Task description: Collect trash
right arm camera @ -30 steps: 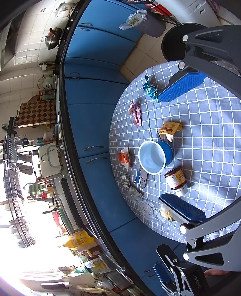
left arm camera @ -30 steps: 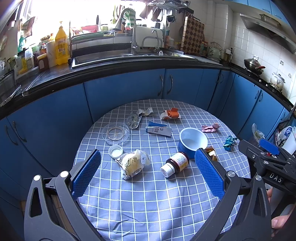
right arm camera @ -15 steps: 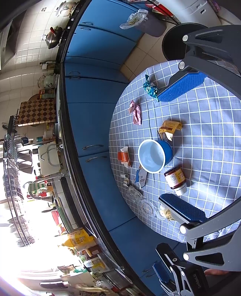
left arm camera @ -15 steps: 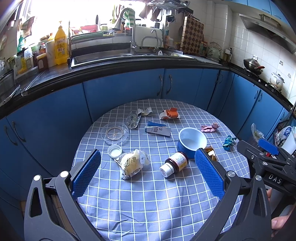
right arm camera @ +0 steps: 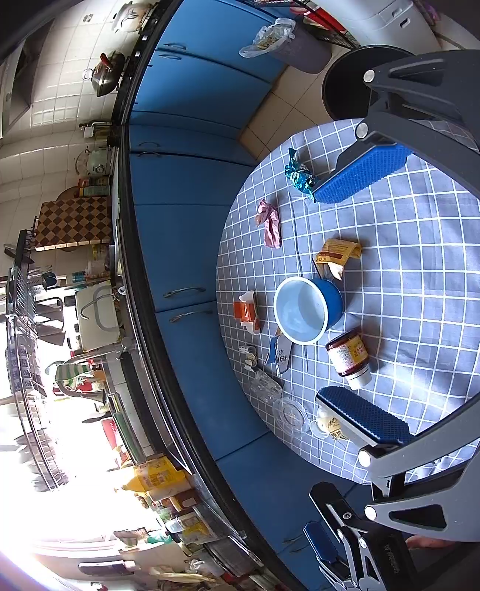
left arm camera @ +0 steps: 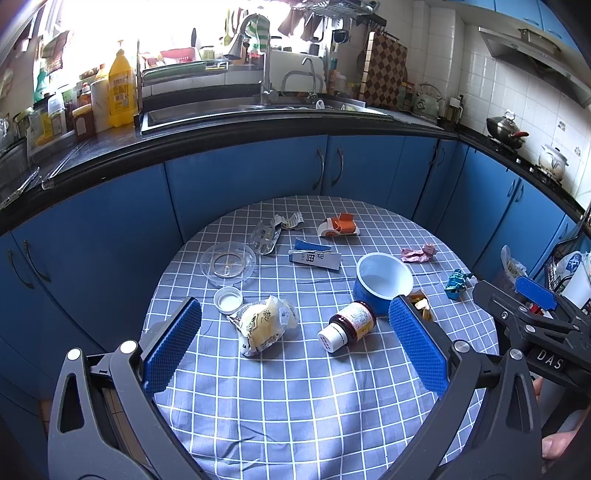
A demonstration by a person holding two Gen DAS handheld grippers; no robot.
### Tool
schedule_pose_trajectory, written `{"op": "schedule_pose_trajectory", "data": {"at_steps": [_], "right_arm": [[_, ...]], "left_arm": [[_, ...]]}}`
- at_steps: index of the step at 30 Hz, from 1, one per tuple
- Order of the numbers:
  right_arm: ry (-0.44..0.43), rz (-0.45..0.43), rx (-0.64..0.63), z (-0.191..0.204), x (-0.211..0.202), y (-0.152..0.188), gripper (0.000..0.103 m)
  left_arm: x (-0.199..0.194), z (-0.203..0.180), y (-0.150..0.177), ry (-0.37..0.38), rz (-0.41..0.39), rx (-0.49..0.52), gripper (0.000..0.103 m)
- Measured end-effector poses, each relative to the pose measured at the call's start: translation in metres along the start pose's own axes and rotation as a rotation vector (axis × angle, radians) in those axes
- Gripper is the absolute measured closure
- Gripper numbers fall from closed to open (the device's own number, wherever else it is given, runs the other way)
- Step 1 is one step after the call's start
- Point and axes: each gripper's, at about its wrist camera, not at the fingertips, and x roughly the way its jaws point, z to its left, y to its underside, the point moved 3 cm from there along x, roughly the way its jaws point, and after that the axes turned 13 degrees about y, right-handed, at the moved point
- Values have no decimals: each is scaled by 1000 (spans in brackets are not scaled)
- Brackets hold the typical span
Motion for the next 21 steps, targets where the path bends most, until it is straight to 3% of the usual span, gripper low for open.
{"op": "schedule_pose_trajectory", "data": {"at_steps": [21], "right_arm": [[-6, 10, -1, 1, 3, 3, 6]], "left_arm": [[2, -1, 2, 6, 6, -2, 3]]}}
